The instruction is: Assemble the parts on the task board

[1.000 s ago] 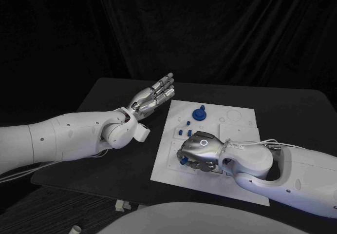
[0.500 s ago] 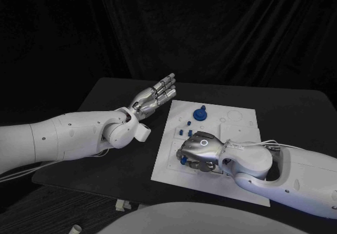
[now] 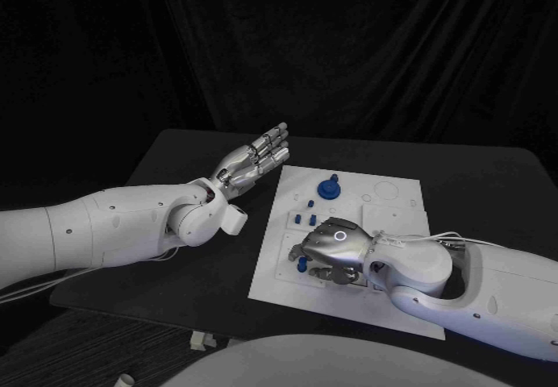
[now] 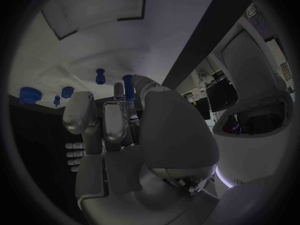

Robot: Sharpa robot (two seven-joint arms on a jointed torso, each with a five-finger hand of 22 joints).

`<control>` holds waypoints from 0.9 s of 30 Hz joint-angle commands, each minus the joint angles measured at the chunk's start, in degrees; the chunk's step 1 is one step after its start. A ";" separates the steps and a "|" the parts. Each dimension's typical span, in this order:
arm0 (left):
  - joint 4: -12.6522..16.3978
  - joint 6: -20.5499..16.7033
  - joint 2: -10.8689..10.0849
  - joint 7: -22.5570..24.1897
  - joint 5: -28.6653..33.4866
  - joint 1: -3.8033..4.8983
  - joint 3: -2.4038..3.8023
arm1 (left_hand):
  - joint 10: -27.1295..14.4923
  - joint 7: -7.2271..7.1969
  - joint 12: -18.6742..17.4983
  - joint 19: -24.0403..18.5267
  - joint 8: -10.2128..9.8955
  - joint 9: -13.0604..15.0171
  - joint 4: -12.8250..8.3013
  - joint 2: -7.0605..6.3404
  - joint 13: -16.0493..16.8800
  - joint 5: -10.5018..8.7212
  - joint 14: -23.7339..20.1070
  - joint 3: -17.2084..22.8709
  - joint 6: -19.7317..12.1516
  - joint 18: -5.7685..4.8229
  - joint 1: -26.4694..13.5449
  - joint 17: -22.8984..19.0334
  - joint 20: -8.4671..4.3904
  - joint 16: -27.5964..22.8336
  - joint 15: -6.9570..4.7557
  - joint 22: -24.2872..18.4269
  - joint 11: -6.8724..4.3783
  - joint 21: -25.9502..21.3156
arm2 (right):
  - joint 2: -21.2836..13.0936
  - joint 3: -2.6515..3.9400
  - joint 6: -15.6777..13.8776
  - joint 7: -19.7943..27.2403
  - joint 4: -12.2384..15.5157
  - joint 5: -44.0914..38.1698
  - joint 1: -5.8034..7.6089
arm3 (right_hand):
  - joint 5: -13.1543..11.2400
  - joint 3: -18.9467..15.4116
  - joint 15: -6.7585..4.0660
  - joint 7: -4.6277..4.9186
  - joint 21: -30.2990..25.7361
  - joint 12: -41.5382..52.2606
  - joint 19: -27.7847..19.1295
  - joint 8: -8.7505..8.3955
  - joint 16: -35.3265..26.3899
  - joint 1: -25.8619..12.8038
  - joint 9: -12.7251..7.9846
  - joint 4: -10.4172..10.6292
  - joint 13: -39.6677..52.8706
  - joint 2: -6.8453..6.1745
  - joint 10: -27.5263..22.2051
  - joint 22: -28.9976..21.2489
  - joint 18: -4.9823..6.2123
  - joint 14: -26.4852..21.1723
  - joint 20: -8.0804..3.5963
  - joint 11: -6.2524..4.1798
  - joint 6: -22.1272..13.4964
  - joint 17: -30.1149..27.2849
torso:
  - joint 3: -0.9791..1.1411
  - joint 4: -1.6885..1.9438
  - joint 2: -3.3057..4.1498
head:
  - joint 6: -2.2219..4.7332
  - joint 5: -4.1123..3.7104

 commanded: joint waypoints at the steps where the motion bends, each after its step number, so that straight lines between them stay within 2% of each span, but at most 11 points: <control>1: 0.04 0.70 0.12 1.82 0.33 -0.05 0.05 | 0.09 0.47 -0.20 -0.14 0.02 0.06 0.00 0.05 -0.09 0.13 -0.02 0.33 0.02 0.18 0.59 -0.09 0.39 -0.21 0.52 -0.03 0.39 -0.16 | -0.72 0.03 -0.22 -1.63 0.78 -0.22 -0.14 | -2.03 -1.34 0.14 -0.78 -0.35 -0.43 -0.51 -0.98 -0.30 -0.64 -0.86 0.70 -0.15 -0.32 -0.87 7.95 0.82 -0.37 0.15 0.23 -2.13 -0.27 | 0.01 0.00 0.03 | 0.00 -0.48; 5: 0.04 0.71 0.06 1.74 0.33 -0.05 0.05 | 0.09 0.55 -0.20 -0.14 0.02 0.06 0.00 0.01 -0.09 0.27 -0.02 0.36 0.03 0.19 0.68 -0.09 0.38 -0.21 0.51 -0.02 0.42 -0.15 | -2.15 0.04 -1.62 -1.42 1.90 -0.22 -0.02 | -6.56 -7.17 -0.09 -3.64 -1.27 -0.05 -0.80 -2.25 -0.67 0.48 -2.84 3.62 0.18 -0.72 -3.08 7.77 1.00 -0.73 -0.13 0.40 -7.42 -0.90 | 0.02 -0.01 0.02 | 0.00 -0.72; 10: -0.03 0.71 -0.01 1.63 0.33 -0.06 0.05 | 0.09 0.59 -0.20 -0.14 0.03 0.07 -0.01 -0.01 -0.09 0.32 -0.02 0.37 0.05 0.19 0.72 -0.09 0.38 -0.21 0.49 -0.03 0.43 -0.16 | -4.27 0.04 -4.41 -1.05 3.52 -0.22 0.93 | -7.94 -9.24 -0.21 -4.60 -1.77 0.37 -0.93 -2.14 -0.84 0.35 -3.87 3.83 0.54 -1.50 -5.32 7.70 1.00 -0.89 -0.13 0.72 -10.45 -1.21 | 0.02 0.00 0.01 | 0.00 -1.15; 14: -0.06 0.77 -0.01 1.60 0.33 -0.06 0.05 | 0.09 0.72 -0.20 -0.14 0.02 0.06 -0.01 -0.04 -0.09 0.39 -0.02 0.38 0.03 0.20 0.78 -0.09 0.38 -0.21 0.49 -0.03 0.41 -0.16 | -6.39 0.05 -7.94 -0.15 5.05 0.86 2.70 | -8.86 -9.49 -0.24 -4.67 -2.48 0.82 -1.19 -0.87 -1.14 -0.28 -3.82 3.88 0.81 -1.44 -6.80 7.55 1.12 -1.16 -0.15 0.85 -9.82 -1.72 | 0.03 -0.01 -0.03 | 0.00 -1.59; 18: -0.13 0.86 0.05 1.69 0.33 -0.06 0.05 | 0.09 0.78 -0.20 -0.14 0.03 0.07 0.01 -0.05 -0.09 0.40 -0.02 0.39 0.06 0.20 0.80 -0.09 0.38 -0.21 0.48 -0.02 0.39 -0.15 | -8.61 0.05 -13.61 2.84 6.14 6.85 5.17 | -9.18 -8.79 -0.31 -3.55 -0.19 2.03 0.05 1.55 0.43 -1.27 -3.77 3.75 1.36 -0.36 -8.83 8.24 0.66 0.10 -0.23 0.92 -8.13 0.82 | 0.03 -0.01 -0.04 | 0.00 -2.01; 21: -0.19 1.29 0.05 2.04 0.33 -0.06 0.05 | 0.09 1.13 -0.20 -0.13 0.06 0.10 0.75 0.62 -0.09 -1.02 -0.02 -0.25 0.19 0.36 -1.07 -0.09 0.60 -0.21 0.61 -0.02 0.45 -0.15 | -10.48 0.05 -16.57 4.69 6.69 13.13 7.35 | -8.38 -8.30 -0.62 -4.02 3.10 3.21 1.69 2.28 2.55 -0.66 -4.15 3.74 1.73 0.02 -9.49 9.13 0.08 1.72 -0.48 0.71 -8.60 4.20 | 0.03 -0.04 -0.04 | 0.00 -2.42; 22: -0.20 1.42 0.05 2.19 0.33 -0.06 0.05 | 0.09 1.00 -0.20 -0.14 0.07 0.10 0.78 0.89 -0.09 -2.47 -0.02 -0.66 0.21 0.40 -2.15 -0.09 0.75 -0.21 0.66 -0.04 0.48 -0.16 | -11.18 0.05 -17.45 5.20 6.81 15.49 8.15 | -8.30 -8.21 -0.49 -3.59 3.00 3.54 1.68 2.62 2.55 -0.69 -4.15 3.70 1.83 0.20 -9.44 9.09 0.09 1.72 -0.46 0.75 -8.36 4.13 | 0.03 -0.05 -0.04 | 0.00 -2.54; 23: -0.22 1.55 0.05 2.39 0.33 -0.06 0.05 | 0.09 1.09 -0.20 -0.14 0.08 0.11 0.78 1.08 -0.09 -4.02 -0.02 -1.02 0.25 0.48 -3.05 -0.09 0.85 -0.21 0.65 -0.03 0.52 -0.16 | -12.05 0.05 -18.44 5.78 6.88 18.49 9.11 | -8.30 -7.70 -0.17 -1.63 1.74 4.90 1.16 4.53 1.80 -0.61 -3.76 3.58 2.21 1.22 -8.39 8.72 0.32 1.08 -0.25 0.66 -5.76 2.68 | 0.02 -0.05 -0.04 | 0.00 -2.78; 24: -0.22 1.69 0.05 2.57 0.33 -0.06 0.05 | 0.09 1.18 -0.20 -0.14 0.11 0.14 0.75 1.24 -0.09 -7.28 -0.02 -1.66 0.36 0.62 -4.43 -0.09 1.00 -0.21 0.66 -0.03 0.67 -0.16 | -12.94 0.04 -19.30 6.21 6.93 21.56 10.00 | -8.20 -7.46 -0.11 -0.98 1.28 5.65 0.95 5.41 1.51 -0.45 -3.61 3.49 2.40 1.58 -7.57 8.58 0.42 0.83 -0.17 0.48 -4.47 2.17 | 0.03 -0.04 -0.03 | 0.00 -3.04; 25: -0.22 1.79 0.03 2.74 0.33 -0.06 0.05 | 0.09 1.24 -0.20 -0.14 0.12 0.15 0.74 1.40 -0.09 -9.24 -0.02 -2.18 0.41 0.73 -5.69 -0.09 1.14 -0.21 0.71 -0.03 0.83 -0.16 | -14.01 0.04 -20.18 6.61 6.93 25.32 10.92 | -7.77 -6.92 0.13 -0.12 1.18 6.92 0.88 6.59 1.42 0.05 -3.48 3.40 2.62 2.19 -5.70 8.55 0.42 0.73 0.01 0.12 -2.75 2.01 | 0.03 -0.02 -0.01 | 0.00 -3.50; 27: -0.24 1.84 0.05 2.90 0.33 -0.06 0.05 | 0.09 1.64 -0.20 -0.14 0.13 0.16 0.66 1.64 -0.09 -8.72 -0.02 -2.14 0.46 0.78 -5.89 -0.09 1.26 -0.21 0.78 -0.04 0.91 -0.16 | -15.46 0.04 -21.21 6.84 6.86 30.26 11.81 | -7.14 -6.31 0.08 0.79 -0.18 8.21 0.25 7.83 0.43 0.53 -3.40 3.46 2.65 2.56 -2.89 8.18 0.72 -0.03 0.13 -0.23 -0.90 0.33 | 0.04 0.01 0.01 | 0.00 -4.12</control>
